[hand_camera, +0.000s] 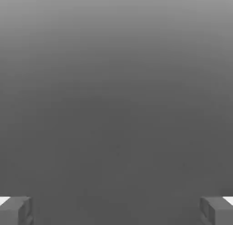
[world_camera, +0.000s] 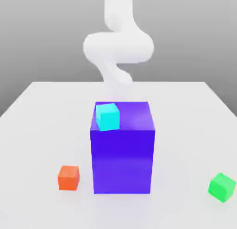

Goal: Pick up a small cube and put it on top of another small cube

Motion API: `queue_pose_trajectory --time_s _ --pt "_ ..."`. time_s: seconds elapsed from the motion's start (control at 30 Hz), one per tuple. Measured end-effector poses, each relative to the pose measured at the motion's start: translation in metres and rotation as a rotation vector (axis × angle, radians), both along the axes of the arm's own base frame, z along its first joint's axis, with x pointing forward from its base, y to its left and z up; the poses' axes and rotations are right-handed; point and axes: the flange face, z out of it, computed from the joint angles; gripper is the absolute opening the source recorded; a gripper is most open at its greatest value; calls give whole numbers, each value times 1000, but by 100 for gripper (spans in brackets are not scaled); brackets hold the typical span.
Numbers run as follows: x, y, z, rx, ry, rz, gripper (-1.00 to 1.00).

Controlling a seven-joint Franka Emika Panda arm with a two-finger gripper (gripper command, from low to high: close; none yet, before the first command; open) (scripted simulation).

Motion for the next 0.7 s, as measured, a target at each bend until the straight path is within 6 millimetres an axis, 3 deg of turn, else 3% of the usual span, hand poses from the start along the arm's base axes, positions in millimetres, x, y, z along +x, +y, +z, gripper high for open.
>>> queue_pose_trajectory --time_s 0.17,0.37,0.53,0.7 --pt "58 -45 -56 90 110 -200 0" --pt "107 -108 -136 194 228 -440 0" --pt "130 -166 -212 281 319 -648 0" --pt "132 -232 -294 371 402 -876 0"
